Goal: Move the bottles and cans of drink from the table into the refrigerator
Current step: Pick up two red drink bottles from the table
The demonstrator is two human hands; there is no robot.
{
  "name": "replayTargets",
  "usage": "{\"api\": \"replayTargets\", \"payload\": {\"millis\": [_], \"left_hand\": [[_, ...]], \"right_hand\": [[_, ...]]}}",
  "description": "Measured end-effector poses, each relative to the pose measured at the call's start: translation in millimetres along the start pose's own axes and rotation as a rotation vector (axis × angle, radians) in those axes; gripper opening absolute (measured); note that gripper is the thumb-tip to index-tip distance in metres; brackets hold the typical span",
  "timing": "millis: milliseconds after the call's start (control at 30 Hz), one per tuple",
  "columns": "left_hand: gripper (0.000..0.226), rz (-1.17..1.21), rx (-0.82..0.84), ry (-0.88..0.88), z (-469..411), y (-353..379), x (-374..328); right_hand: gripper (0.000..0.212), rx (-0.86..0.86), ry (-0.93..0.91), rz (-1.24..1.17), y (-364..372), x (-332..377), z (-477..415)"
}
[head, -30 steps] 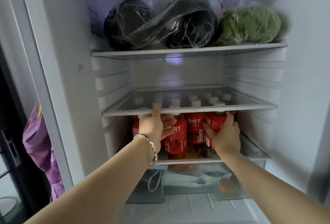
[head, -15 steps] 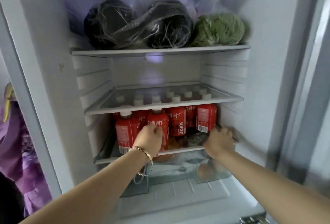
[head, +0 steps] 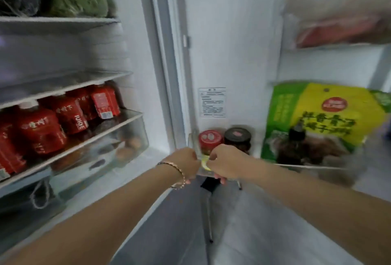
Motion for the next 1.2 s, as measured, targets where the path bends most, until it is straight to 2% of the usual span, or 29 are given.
{"api": "replayTargets", "payload": {"millis": [100,233,333,567,767,967,1100,1200], "left_hand": [[0.028,-0.118,0.155,0.149,-3,74,-61],[0.030,-0.108,0.376,0.268,16,168,-138],[0.029,-0.165,0.513,0.416,39,239,-210],[0.023,-0.170,0.696,0.686,106,390,-379],[0.027,-0.155,0.754,0.871,159,499,-523],[0.023,-0.072,0.822,0.931,204,603,-647],[0.025,-0.127,0.884,1.005,222,678,-707],[0.022,-0.183,0.885,1.118,236,726,-758]], "right_hand": [[0.022,0.023,0.225,-0.019,-6,-79,56],[0.024,0.036,0.470,-0.090,-19,-178,140],[0.014,-0.048,0.691,-0.201,-30,-262,221],[0.020,-0.277,1.167,-0.244,-42,-439,428],[0.030,-0.362,1.365,-0.269,-65,-533,569],[0.028,-0.479,1.548,-0.310,-84,-624,672],[0.016,-0.391,1.682,-0.229,-84,-689,720],[0.020,-0.399,1.804,-0.188,-86,-734,755]]}}
Point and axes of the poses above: each hand's wrist, its own z-axis away from the middle knuckle, its own y-axis out of the palm, x = y × z, the point moved 2 cm from there along -z, towards the middle knuckle, and after that the axes turned 8 degrees about z, right-handed, at the moved point
